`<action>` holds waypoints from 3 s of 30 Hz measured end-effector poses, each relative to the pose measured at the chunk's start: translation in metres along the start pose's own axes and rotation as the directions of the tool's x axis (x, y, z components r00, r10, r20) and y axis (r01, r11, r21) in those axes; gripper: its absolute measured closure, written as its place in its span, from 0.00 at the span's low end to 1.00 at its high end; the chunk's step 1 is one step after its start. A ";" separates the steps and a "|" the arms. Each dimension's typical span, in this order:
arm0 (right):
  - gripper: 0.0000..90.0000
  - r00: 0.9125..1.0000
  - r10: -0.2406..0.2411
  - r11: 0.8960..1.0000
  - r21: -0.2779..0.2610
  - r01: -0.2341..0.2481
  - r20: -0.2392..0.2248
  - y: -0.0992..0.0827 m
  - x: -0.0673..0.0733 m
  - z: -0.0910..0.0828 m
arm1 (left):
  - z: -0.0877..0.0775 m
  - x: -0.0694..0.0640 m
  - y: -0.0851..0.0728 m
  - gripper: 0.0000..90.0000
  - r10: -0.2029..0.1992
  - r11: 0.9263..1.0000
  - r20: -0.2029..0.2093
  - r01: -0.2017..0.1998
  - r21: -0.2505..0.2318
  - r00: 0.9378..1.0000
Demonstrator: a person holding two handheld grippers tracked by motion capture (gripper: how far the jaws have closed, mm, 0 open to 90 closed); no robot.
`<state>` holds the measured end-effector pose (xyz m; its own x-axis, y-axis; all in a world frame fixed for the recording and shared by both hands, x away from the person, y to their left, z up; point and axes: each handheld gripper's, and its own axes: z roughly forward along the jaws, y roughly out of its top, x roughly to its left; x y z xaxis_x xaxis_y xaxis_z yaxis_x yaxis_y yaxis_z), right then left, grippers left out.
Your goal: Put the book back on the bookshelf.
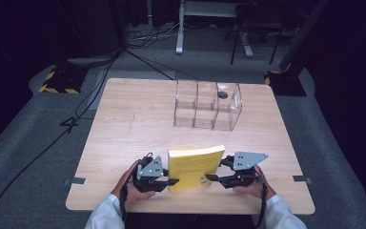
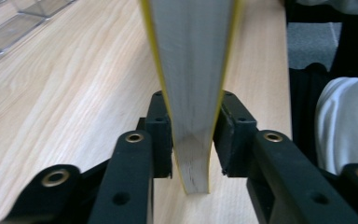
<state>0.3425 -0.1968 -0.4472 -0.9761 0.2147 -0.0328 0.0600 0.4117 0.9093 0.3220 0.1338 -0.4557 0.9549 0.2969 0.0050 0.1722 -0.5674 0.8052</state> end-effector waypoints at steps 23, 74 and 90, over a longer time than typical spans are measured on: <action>0.80 0.998 -0.063 0.998 -0.013 0.063 0.002 0.008 0.019 0.004 | 0.014 0.011 -0.005 0.66 -0.054 0.996 -0.026 0.051 -0.079 0.998; 0.84 0.791 0.145 0.985 -0.164 -0.057 0.594 0.022 -0.047 -0.075 | -0.027 0.021 -0.077 0.20 -0.335 0.919 -0.387 0.389 0.068 0.859; 0.84 0.677 0.158 0.986 -0.151 -0.070 0.719 0.058 -0.091 -0.061 | -0.023 0.020 -0.077 0.17 -0.319 0.918 -0.406 0.386 0.093 0.856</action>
<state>0.4219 -0.2466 -0.3661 -0.5011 0.8471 -0.1767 0.0961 0.2574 0.9615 0.3227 0.2013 -0.5042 0.6648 0.7470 -0.0122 0.5491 -0.4774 0.6860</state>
